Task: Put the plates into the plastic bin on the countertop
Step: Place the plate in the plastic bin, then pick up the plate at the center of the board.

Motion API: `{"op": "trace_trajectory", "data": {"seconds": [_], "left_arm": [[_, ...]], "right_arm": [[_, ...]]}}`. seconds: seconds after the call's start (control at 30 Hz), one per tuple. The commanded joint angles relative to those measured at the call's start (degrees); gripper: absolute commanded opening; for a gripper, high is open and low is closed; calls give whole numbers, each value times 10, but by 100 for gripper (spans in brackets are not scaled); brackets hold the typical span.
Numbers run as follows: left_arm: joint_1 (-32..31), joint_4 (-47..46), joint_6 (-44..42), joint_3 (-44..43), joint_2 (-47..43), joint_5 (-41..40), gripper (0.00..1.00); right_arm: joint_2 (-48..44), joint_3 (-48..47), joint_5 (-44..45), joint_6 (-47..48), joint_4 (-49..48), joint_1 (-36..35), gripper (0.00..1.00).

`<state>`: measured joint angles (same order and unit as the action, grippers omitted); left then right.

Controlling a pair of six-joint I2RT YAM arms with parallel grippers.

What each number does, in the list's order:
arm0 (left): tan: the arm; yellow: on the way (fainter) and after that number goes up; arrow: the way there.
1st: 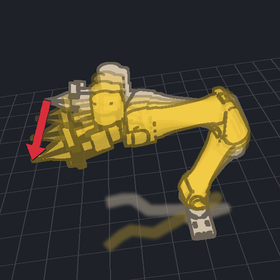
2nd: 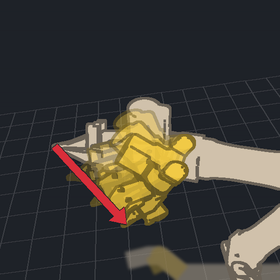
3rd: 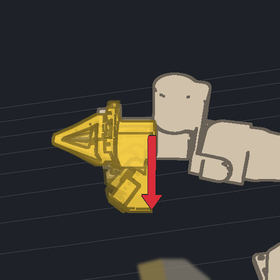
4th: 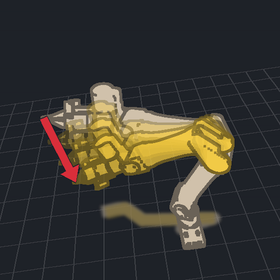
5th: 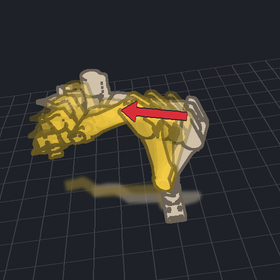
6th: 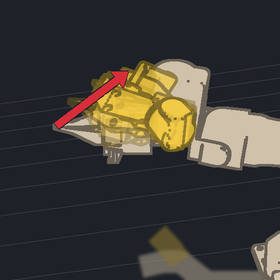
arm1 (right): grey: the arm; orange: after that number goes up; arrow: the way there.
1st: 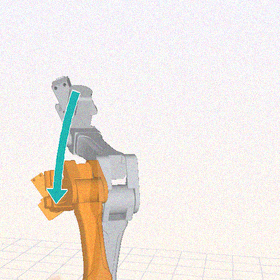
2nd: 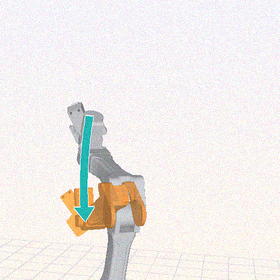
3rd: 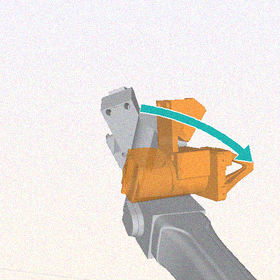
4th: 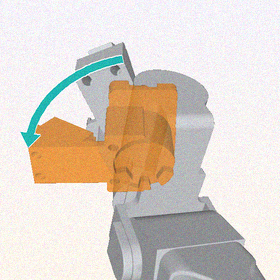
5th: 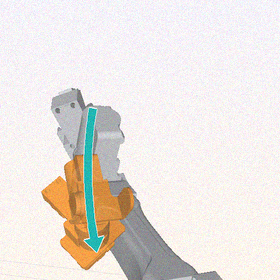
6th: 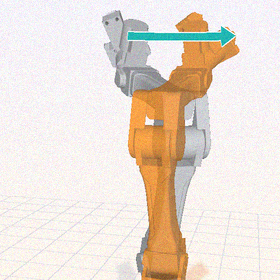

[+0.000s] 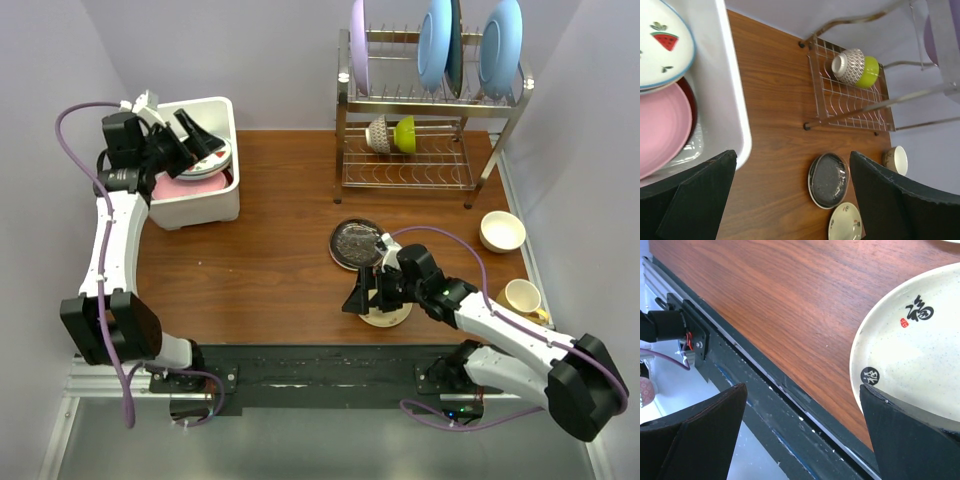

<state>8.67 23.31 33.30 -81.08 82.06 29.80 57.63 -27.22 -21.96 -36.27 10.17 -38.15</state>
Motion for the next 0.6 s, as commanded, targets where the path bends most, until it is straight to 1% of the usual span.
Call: {"op": "trace_trajectory", "data": {"seconds": [0.0, 0.17, 0.27, 0.4, 0.5, 0.57], "left_arm": [[-34, -3, -23, 7, -50, 5, 100], [-82, 27, -35, 20, -71, -14, 100], [-123, 34, -39, 43, -91, -34, 100], [-174, 46, -35, 95, -123, -62, 100], [-226, 46, -19, 140, -145, -81, 99], [-245, 44, -8, 164, -155, -94, 99]], "right_arm": [[-12, -12, 8, -8, 6, -1, 99], [-16, -16, 12, -10, 10, -1, 99], [-24, -15, 18, -10, 17, 0, 99], [-45, -20, 53, -21, 45, -1, 99], [-73, -25, 89, -35, 65, -1, 99], [-86, -33, 124, -37, 91, -1, 99]]}}
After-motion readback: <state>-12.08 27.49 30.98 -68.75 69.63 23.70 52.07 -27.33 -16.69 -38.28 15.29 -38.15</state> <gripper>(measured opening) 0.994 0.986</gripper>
